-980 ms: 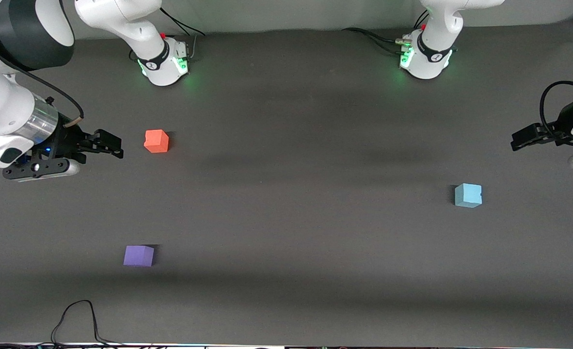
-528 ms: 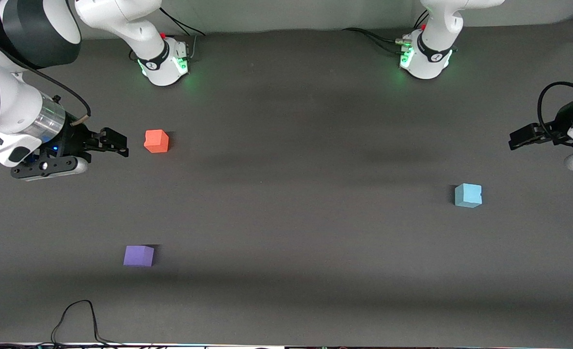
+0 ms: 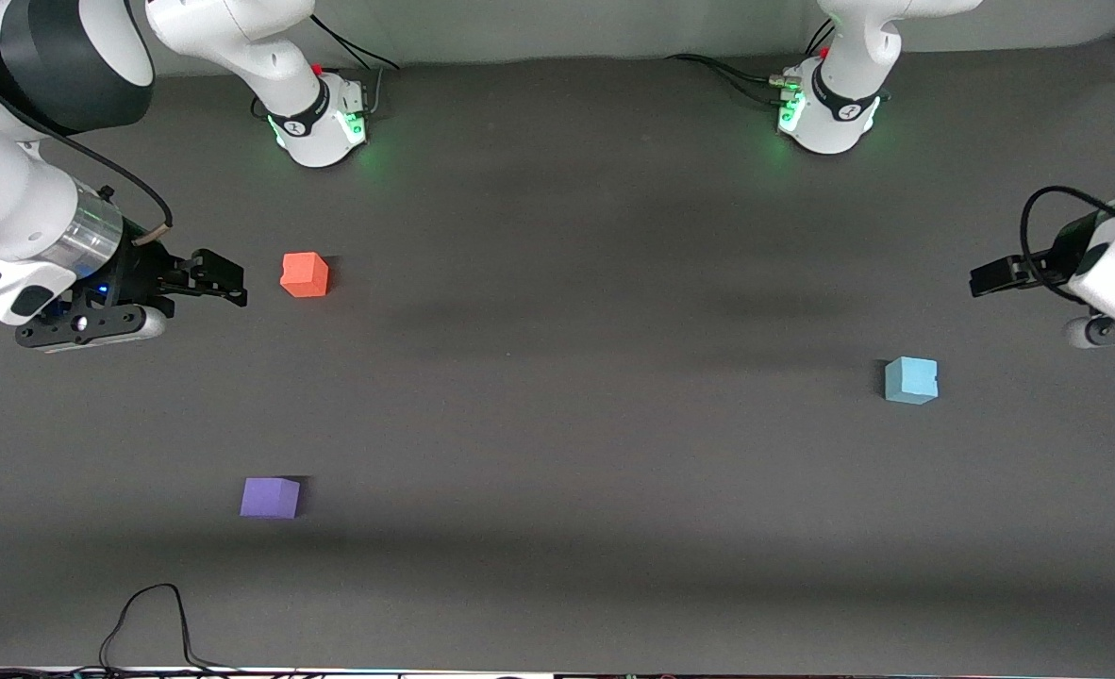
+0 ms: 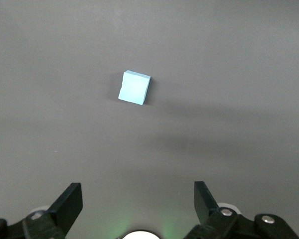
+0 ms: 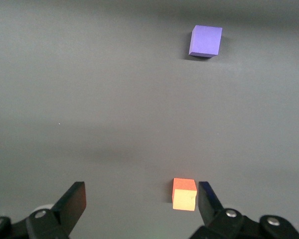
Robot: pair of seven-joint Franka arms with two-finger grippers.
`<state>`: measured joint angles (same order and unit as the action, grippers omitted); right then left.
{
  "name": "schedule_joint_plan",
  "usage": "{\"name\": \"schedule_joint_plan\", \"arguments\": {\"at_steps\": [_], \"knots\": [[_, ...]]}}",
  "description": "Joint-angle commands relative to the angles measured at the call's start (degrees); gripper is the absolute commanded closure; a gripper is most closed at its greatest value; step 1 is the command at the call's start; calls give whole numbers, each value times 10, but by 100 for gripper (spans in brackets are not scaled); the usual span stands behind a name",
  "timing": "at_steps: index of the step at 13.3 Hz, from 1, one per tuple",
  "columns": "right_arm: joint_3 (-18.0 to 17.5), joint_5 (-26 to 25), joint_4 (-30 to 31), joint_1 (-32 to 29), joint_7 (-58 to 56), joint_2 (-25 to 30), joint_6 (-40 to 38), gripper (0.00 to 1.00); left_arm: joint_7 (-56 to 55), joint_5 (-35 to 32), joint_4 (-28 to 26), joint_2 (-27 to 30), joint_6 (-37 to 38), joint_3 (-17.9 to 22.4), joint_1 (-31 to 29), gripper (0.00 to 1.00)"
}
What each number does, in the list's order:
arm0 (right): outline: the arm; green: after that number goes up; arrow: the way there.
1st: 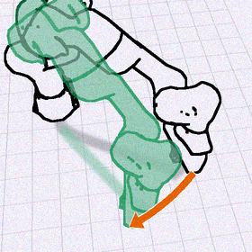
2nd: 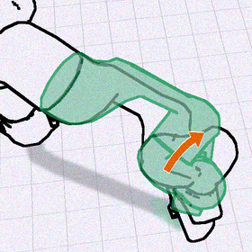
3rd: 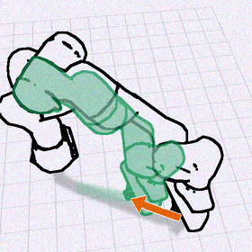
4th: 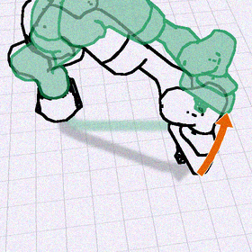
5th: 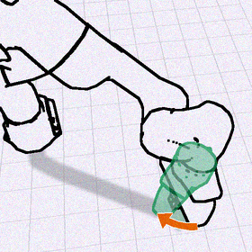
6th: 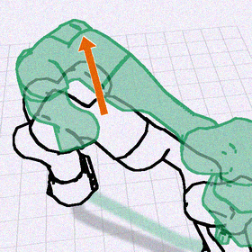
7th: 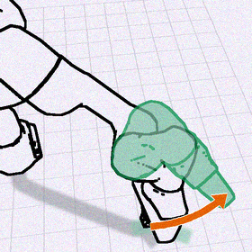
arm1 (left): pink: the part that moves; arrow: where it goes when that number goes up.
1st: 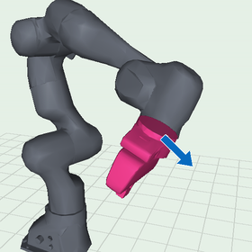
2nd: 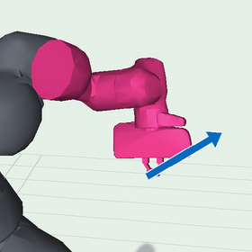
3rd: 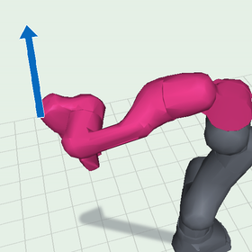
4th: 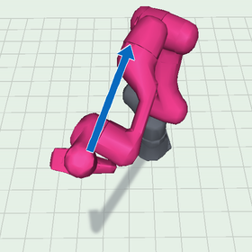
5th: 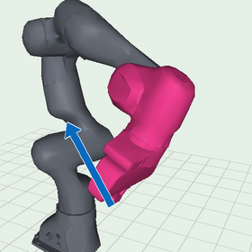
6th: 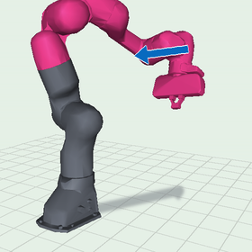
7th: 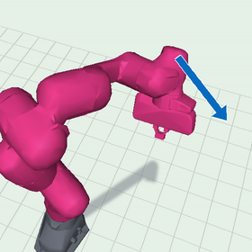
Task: Place blue block between orange and purple blocks
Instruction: 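Move the left gripper down over the light-blue block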
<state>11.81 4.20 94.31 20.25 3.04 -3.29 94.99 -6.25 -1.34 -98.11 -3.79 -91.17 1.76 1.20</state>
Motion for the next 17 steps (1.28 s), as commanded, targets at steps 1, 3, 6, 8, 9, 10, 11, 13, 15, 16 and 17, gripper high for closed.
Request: {"name": "schedule_joint_plan", "arguments": {"at_steps": [1,3,6,8,9,10,11,13,15,16,17], "knots": [[3,3,-9,2,2,-1,-4,0,3,-12,-74,5,-61,1,-1,0],[3,3,-9,2,2,-1,-5,0,20,-23,-127,-1,-134,3,-4,0],[3,3,-10,2,2,-1,-6,0,53,-24,-127,-69,-204,4,-27,0],[3,3,-13,2,2,-2,-6,0,77,-22,-127,-114,-255,3,-49,0],[3,3,-13,2,1,-2,-6,0,78,-22,-127,-130,-268,3,-45,0],[3,3,-13,1,0,-2,-5,0,78,-22,-127,-142,-277,2,-45,0],[3,3,-12,1,-3,-2,-4,0,89,-19,-128,-155,-287,2,-48,0],[4,3,-12,1,-6,-2,-4,0,106,-12,-128,-183,-306,2,-50,0],[4,3,-12,1,-6,-2,-4,0,106,5,-128,-214,-332,2,-49,0],[4,3,-12,1,-6,-3,-3,0,106,15,-128,-223,-336,2,-49,0],[4,3,-12,1,-6,-4,-2,0,106,18,-131,-231,-344,1,-49,0]]}}
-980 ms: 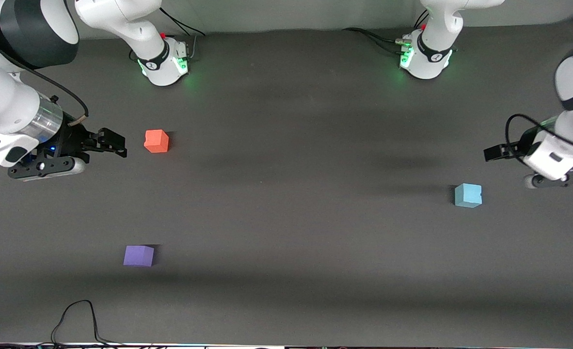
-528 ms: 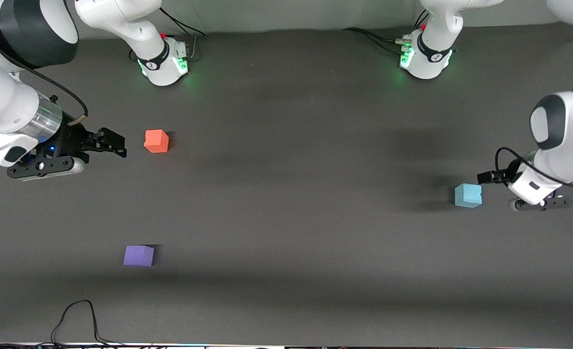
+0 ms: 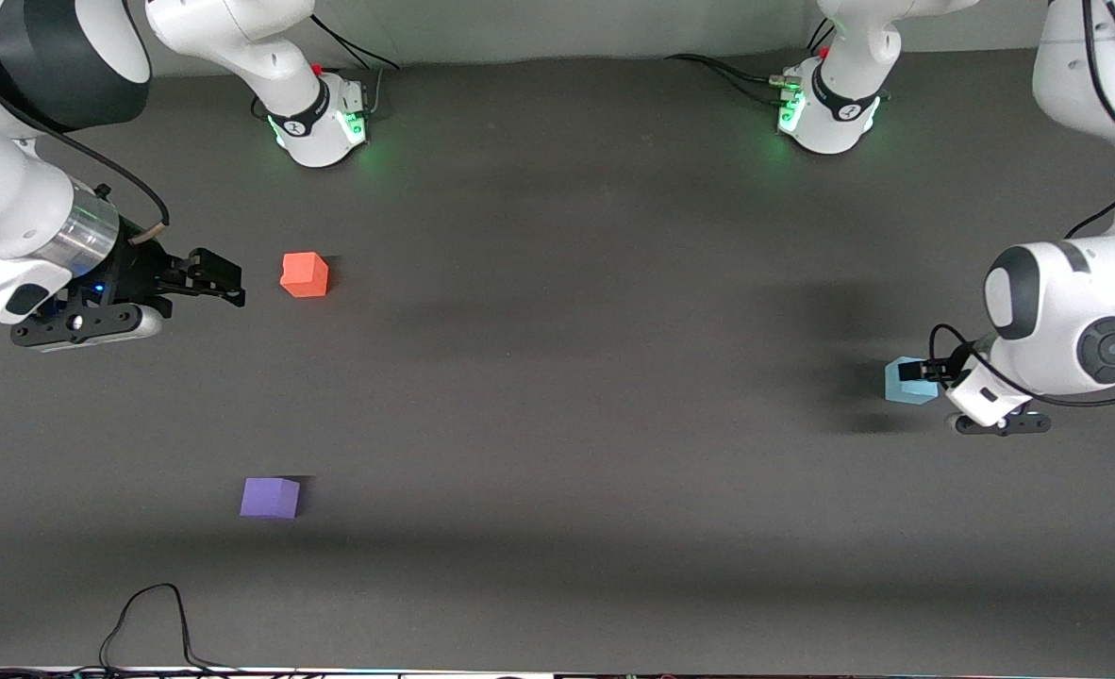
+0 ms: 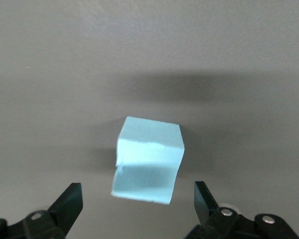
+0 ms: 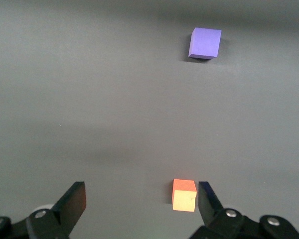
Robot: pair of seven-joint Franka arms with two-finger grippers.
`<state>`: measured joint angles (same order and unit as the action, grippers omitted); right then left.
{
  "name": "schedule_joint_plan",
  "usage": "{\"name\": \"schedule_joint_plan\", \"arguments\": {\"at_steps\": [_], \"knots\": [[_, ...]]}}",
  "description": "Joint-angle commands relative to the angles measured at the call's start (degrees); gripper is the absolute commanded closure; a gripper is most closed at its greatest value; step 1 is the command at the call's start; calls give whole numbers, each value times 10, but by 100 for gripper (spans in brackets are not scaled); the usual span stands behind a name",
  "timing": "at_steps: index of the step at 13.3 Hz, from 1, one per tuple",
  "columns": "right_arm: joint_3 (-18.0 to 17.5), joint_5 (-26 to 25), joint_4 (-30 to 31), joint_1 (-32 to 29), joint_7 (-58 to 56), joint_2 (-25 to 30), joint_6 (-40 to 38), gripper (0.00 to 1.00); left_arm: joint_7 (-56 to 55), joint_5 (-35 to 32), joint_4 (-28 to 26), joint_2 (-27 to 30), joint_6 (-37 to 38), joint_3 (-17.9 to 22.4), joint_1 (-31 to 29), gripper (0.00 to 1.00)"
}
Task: Place blue block between orange and purple blocks
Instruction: 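Move the left gripper down over the light-blue block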
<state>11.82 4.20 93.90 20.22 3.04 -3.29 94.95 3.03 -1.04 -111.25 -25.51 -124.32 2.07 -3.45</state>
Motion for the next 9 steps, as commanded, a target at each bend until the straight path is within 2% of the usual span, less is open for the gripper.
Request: {"name": "schedule_joint_plan", "arguments": {"at_steps": [1,4,6,7,8,9], "knots": [[4,3,-9,2,-6,-6,-1,0,14,15,-4,-20,-29,-2,-2,0],[5,3,-8,2,-8,-6,-2,0,14,15,-15,-30,-51,-2,-2,4],[6,3,-8,1,-8,-4,-6,0,14,15,-15,-32,-53,-3,-2,18],[6,3,-8,1,-8,-6,-5,0,14,15,-15,-33,-53,-3,-3,33],[5,3,-9,2,-6,-6,-3,0,14,15,-15,-33,-53,-3,-2,54],[6,3,-8,2,-6,-6,-4,0,14,15,-14,-31,-51,-3,-2,71]]}}
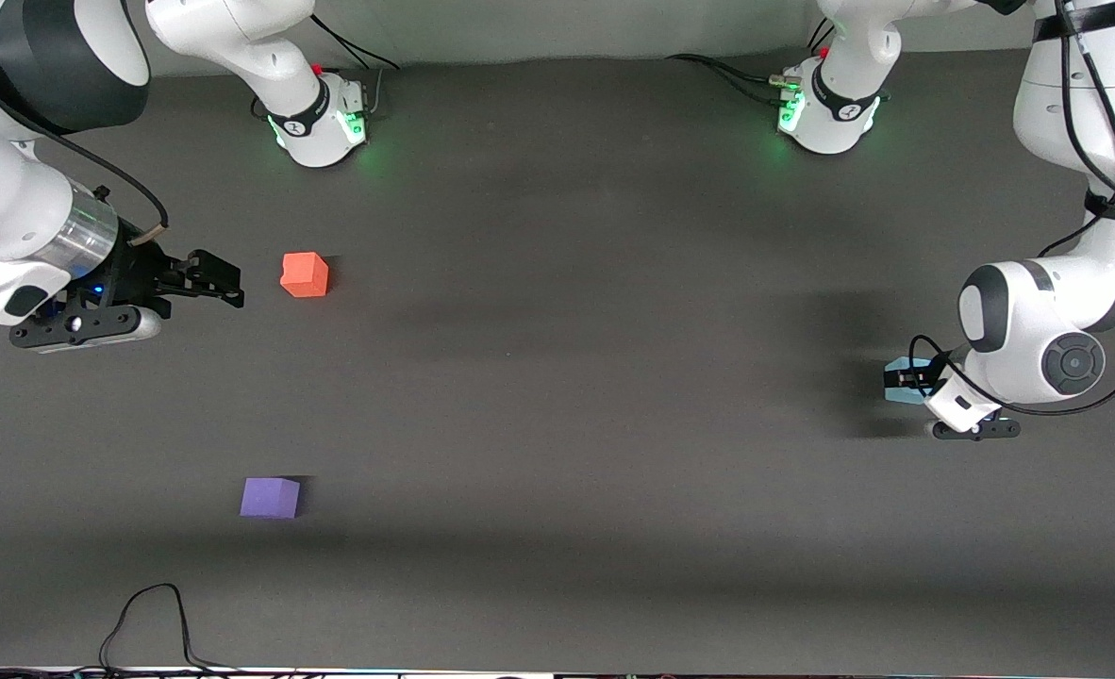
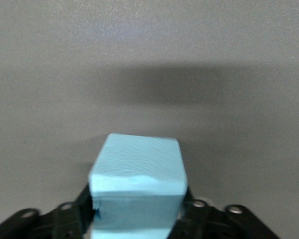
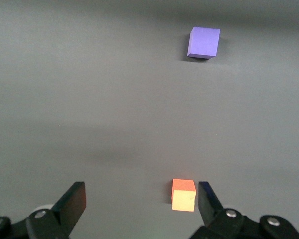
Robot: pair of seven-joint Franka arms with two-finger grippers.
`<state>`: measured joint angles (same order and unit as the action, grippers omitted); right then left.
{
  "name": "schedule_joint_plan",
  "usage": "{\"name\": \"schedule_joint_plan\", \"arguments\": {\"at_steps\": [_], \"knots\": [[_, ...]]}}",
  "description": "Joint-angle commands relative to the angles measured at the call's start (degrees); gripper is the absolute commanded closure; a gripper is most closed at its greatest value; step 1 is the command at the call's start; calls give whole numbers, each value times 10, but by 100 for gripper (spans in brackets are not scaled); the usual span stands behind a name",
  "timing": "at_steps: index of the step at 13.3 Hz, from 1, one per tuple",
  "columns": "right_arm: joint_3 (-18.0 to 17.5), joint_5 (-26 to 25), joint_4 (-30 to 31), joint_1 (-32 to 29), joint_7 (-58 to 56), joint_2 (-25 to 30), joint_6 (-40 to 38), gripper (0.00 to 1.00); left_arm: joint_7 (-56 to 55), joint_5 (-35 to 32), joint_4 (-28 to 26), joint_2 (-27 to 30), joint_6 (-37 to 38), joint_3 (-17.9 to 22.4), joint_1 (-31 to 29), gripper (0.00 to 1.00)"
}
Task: Place blue block between orange and purple blocks
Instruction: 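Move the left gripper down over the light-blue block, then close the left gripper on the light-blue block and lift it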
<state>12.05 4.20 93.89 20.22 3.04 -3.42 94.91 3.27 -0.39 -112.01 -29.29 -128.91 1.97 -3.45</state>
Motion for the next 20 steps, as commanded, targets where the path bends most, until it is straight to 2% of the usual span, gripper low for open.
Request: {"name": "schedule_joint_plan", "arguments": {"at_steps": [1,2,5,8,11,13,15,18,20], "knots": [[3,3,-8,1,-6,-4,-4,0,12,9,-7,19,5,-2,-3,74],[3,3,-8,1,-6,-4,-4,0,13,10,-7,45,25,-2,-4,72],[3,3,-8,2,-6,-5,-3,0,5,12,-7,163,152,-2,-2,67],[3,3,-16,2,-6,-11,-2,0,1,20,-1,279,272,-2,1,67],[3,3,-19,2,-5,-12,-2,0,-22,20,11,352,348,-14,12,67],[3,3,-20,2,-3,-12,-2,0,-53,21,39,361,371,-49,13,67],[3,4,-22,2,-3,-12,-2,0,-165,21,79,346,382,-119,33,68],[3,4,-21,1,-7,-6,-7,0,-299,22,146,291,373,-219,67,69],[3,4,-21,2,-5,-6,-6,0,-405,22,206,232,373,-265,105,69]]}}
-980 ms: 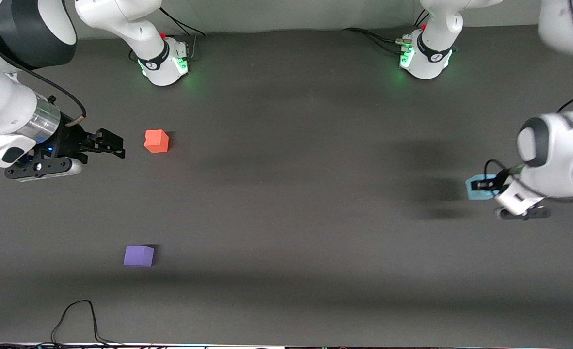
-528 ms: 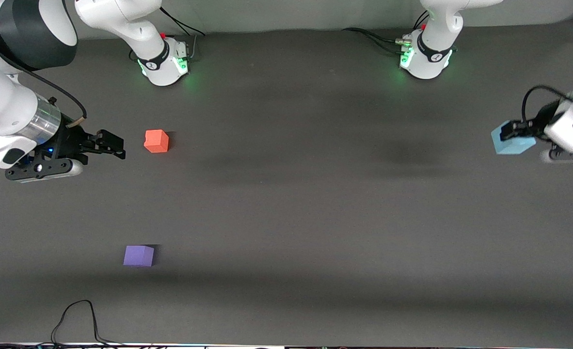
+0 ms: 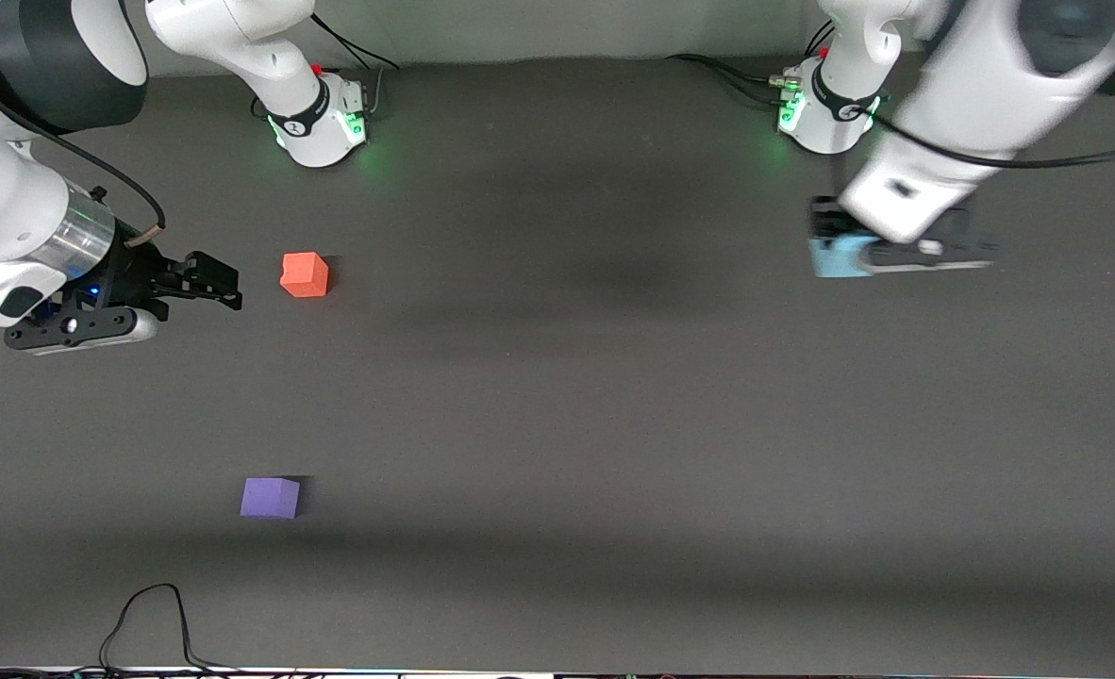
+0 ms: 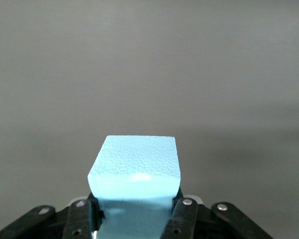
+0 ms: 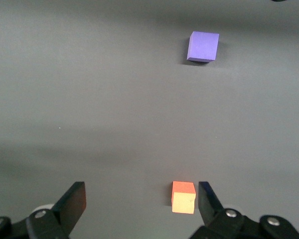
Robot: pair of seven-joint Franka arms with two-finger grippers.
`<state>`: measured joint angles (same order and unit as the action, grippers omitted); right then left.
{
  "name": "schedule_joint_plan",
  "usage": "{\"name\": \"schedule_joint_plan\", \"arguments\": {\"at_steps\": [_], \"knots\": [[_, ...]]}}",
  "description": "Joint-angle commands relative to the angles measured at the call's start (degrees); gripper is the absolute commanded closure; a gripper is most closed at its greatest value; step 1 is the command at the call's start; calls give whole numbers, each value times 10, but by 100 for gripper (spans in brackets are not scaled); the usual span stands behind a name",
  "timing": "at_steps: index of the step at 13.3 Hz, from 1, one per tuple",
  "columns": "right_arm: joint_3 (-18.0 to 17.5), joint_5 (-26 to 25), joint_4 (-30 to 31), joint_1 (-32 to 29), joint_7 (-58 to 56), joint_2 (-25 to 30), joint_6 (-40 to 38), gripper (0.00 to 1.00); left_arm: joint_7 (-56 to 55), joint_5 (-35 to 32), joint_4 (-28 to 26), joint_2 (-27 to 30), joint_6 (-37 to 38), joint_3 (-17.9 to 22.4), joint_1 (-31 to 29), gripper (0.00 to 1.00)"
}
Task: Place blue block between orange and purple blocks
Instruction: 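Carry the blue block with the left gripper toward the table middle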
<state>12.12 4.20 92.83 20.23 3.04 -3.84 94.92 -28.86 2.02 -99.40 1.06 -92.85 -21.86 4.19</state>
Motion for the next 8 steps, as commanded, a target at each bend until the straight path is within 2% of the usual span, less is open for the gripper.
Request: {"name": "schedule_joint_plan", "arguments": {"at_steps": [1,2,5,8], "knots": [[2,4,-11,2,-5,-2,-6,0,-135,-3,103,-94,10,-41,55,68],[3,4,-11,2,-5,-2,-7,0,-179,-3,118,-117,0,-44,85,68],[4,4,-12,1,-7,-1,-12,0,-274,-10,115,-171,-71,-43,168,68],[4,4,-12,1,-7,-1,-13,0,-296,-10,114,-240,-156,-43,195,68]]}}
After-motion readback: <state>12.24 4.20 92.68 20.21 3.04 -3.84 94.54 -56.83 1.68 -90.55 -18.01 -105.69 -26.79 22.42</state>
